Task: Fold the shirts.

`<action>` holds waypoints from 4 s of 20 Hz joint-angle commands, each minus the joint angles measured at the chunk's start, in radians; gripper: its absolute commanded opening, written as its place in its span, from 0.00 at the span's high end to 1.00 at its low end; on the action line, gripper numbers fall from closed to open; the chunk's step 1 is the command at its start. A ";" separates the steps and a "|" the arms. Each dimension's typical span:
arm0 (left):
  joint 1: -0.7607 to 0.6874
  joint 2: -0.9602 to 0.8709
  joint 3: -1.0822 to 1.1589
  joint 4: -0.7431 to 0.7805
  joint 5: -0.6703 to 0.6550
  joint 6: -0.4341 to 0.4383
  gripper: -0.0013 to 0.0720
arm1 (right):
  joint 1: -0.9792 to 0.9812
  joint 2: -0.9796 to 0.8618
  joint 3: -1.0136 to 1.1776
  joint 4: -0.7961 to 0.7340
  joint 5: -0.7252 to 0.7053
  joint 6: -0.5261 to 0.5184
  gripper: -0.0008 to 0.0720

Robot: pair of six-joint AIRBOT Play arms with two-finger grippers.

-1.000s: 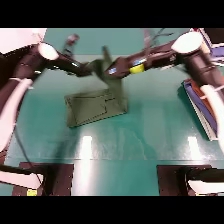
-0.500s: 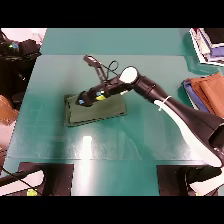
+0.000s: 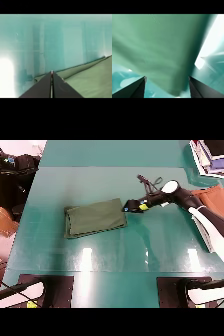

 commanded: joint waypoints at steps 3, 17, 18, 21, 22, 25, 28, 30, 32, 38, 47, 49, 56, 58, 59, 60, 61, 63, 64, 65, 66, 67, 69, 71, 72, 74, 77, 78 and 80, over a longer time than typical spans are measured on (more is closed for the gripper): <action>0.001 -0.006 -0.002 -0.005 -0.002 0.003 0.95 | -0.045 -0.137 -0.017 0.159 0.021 -0.025 0.18; -0.117 -0.006 -0.005 -0.006 -0.040 0.003 0.95 | 0.051 -0.272 0.415 0.174 0.029 -0.039 0.97; -0.149 -0.006 -0.005 -0.002 -0.038 0.003 0.95 | 0.003 -0.235 0.415 0.174 0.030 -0.039 0.97; -0.237 -0.006 -0.005 0.004 -0.014 0.003 0.95 | -0.180 -0.112 0.386 0.173 0.020 -0.038 0.97; -0.257 -0.006 -0.005 0.004 -0.006 0.003 0.95 | -0.254 -0.066 0.362 0.173 0.011 -0.038 0.97; -0.291 -0.006 -0.005 -0.001 0.014 0.002 0.95 | -0.482 0.052 0.271 0.155 0.002 -0.022 0.97; -0.290 -0.006 -0.005 -0.014 0.013 -0.004 0.95 | -0.697 0.157 0.172 0.043 -0.018 0.013 0.97; -0.290 -0.006 -0.005 -0.019 0.014 -0.006 0.95 | -0.816 0.208 0.121 0.036 -0.042 0.013 0.97; -0.290 -0.006 -0.005 -0.020 0.015 -0.010 0.95 | -0.898 0.237 0.104 0.036 -0.049 0.012 0.97; -0.290 -0.006 -0.005 -0.023 0.040 -0.032 0.95 | -0.959 0.294 0.200 0.045 -0.042 -0.005 0.97; -0.290 -0.006 -0.005 -0.022 0.036 -0.031 0.95 | -1.057 0.375 0.397 0.036 0.130 -0.004 0.97; -0.290 -0.006 -0.005 -0.022 0.036 -0.030 0.95 | -1.094 0.401 0.397 -0.062 0.203 0.016 0.97; -0.290 -0.006 -0.005 -0.022 0.037 -0.009 0.95 | -1.109 0.549 0.153 -0.546 0.329 0.116 0.97; -0.290 -0.006 -0.005 -0.021 0.036 0.003 0.95 | -1.109 0.594 0.042 -0.689 0.333 0.164 0.97; -0.290 -0.006 -0.005 -0.021 0.036 0.003 0.95 | -1.109 0.611 -0.005 -0.751 0.341 0.185 0.96; -0.290 -0.006 -0.005 -0.021 0.036 0.003 0.95 | -1.109 0.620 -0.039 -0.802 0.359 0.196 0.96; -0.290 -0.006 -0.005 -0.021 0.036 0.003 0.95 | -1.109 0.627 -0.071 -0.848 0.370 0.205 0.96; -0.290 -0.006 -0.005 -0.022 0.036 0.003 0.95 | -1.109 0.629 -0.103 -0.900 0.389 0.239 0.56; -0.290 -0.006 -0.005 -0.022 0.036 0.003 0.95 | -1.109 0.629 -0.102 -0.908 0.392 0.239 0.23; -0.290 -0.006 -0.005 -0.022 0.036 0.003 0.95 | -1.109 0.629 -0.092 -0.905 0.390 0.239 0.15; -0.290 -0.006 -0.005 -0.022 0.035 0.003 0.95 | -1.108 0.629 -0.071 -0.879 0.385 0.239 0.15; -0.290 -0.006 -0.005 -0.022 0.036 0.003 0.95 | -1.098 0.630 -0.046 -0.827 0.380 0.238 0.15; -0.290 -0.006 -0.005 -0.022 0.038 0.002 0.95 | -1.049 0.630 0.008 -0.668 0.379 0.238 0.18; -0.290 -0.006 -0.005 -0.022 0.039 0.002 0.95 | -0.953 0.630 0.045 -0.488 0.369 0.237 0.18; -0.290 -0.006 -0.005 -0.022 0.035 0.002 0.95 | -0.884 0.630 0.054 -0.415 0.355 0.237 0.18; -0.290 -0.006 -0.005 -0.022 0.033 0.002 0.95 | -0.737 0.629 0.054 -0.354 0.305 0.237 0.18; -0.290 -0.006 -0.005 -0.022 0.039 0.002 0.95 | -0.489 0.626 0.054 -0.376 0.222 0.237 0.18; -0.290 -0.006 -0.005 -0.022 0.039 0.002 0.95 | -0.426 0.626 0.053 -0.376 0.189 0.237 0.26; -0.290 -0.006 -0.005 -0.022 0.039 0.002 0.95 | -0.309 0.626 0.052 -0.376 0.127 0.237 0.69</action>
